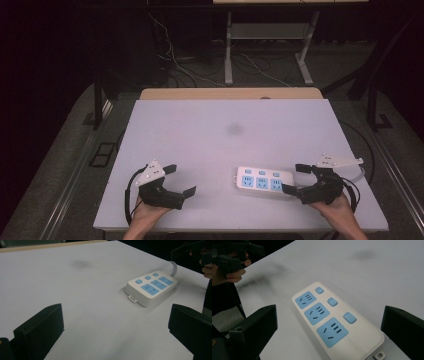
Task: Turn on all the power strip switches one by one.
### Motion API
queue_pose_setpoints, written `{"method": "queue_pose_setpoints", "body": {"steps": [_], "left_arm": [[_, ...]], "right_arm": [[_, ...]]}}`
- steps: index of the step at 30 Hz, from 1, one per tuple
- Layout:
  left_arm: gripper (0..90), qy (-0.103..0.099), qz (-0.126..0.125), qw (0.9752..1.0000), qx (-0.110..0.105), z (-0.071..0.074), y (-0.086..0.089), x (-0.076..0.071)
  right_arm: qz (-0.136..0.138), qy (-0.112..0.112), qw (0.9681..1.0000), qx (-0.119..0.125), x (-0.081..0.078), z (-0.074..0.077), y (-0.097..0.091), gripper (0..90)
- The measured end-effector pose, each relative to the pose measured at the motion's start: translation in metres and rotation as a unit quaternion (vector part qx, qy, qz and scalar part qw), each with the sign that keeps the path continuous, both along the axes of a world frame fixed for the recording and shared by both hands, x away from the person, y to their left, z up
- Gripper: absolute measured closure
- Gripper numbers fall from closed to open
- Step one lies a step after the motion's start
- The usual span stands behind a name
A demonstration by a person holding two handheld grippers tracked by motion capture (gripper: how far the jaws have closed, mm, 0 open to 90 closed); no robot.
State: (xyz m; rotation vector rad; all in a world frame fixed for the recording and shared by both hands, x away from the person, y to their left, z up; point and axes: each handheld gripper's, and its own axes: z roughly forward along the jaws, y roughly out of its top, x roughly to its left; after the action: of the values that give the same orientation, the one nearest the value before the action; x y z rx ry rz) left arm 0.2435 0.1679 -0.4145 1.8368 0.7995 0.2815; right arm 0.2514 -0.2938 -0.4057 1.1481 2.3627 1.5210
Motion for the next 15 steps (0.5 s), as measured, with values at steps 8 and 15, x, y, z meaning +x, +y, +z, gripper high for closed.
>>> {"method": "queue_pose_setpoints", "body": {"steps": [8, 15], "left_arm": [[0.0, 0.002, 0.000, 1.0000, -0.001, 0.0002, 0.0002, 0.0005], [0.0, 0.006, -0.002, 1.0000, 0.005, 0.0000, -0.0025, 0.0049]], "right_arm": [[-0.005, 0.000, 1.0000, 0.006, -0.0005, 0.0004, -0.0032, 0.6], [-0.005, 0.004, 1.0000, 0.005, -0.0009, -0.0010, -0.0061, 0.6]]}}
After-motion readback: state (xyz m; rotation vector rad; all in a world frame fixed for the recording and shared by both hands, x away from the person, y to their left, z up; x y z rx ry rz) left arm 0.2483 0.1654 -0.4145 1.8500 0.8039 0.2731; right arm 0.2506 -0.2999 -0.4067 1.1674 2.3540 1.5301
